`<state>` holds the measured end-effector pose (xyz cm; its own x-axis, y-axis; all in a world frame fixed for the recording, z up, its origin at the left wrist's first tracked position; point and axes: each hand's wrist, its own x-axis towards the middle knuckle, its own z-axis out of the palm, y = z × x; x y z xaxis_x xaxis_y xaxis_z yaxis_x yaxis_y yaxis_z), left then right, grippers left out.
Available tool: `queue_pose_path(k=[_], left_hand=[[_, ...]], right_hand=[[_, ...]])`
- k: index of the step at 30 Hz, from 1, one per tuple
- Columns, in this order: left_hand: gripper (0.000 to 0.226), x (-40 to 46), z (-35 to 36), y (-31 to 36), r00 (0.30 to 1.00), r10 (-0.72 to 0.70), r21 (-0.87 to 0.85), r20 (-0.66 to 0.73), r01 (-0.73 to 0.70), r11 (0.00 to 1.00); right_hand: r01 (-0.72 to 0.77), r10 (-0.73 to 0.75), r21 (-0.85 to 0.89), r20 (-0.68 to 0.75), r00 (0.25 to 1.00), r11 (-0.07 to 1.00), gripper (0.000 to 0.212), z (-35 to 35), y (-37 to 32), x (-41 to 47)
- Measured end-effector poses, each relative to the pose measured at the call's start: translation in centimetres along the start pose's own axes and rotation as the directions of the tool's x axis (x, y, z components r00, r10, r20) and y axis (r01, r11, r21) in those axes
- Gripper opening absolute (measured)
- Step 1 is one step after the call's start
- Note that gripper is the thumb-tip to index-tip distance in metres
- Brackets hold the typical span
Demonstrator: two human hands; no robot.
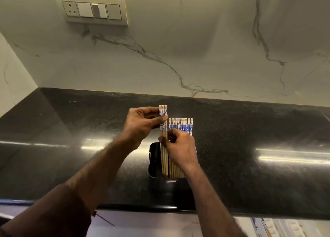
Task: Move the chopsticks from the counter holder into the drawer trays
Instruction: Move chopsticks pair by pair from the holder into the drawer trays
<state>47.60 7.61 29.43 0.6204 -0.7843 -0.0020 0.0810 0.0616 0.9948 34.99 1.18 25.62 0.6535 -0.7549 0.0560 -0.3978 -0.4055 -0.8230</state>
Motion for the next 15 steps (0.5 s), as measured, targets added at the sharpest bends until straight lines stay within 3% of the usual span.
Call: queue_pose_path(k=[8,15], left_hand=[[0.027,-1.1,0.1,7.3,0.988,0.139,0.089,0.061,-0.144,0.986],[0.031,-4.6,0.4,10.7,0.98,0.181,0.087,0.085,-0.189,0.978]], right_hand=[[0.033,-0.086,0.253,0.2,0.976,0.967,0.017,-2.0,-1.3,0.0],[0.083,-0.159,0.347,0.199,0.967,0.934,0.016,-3.9,-4.3,-3.0]])
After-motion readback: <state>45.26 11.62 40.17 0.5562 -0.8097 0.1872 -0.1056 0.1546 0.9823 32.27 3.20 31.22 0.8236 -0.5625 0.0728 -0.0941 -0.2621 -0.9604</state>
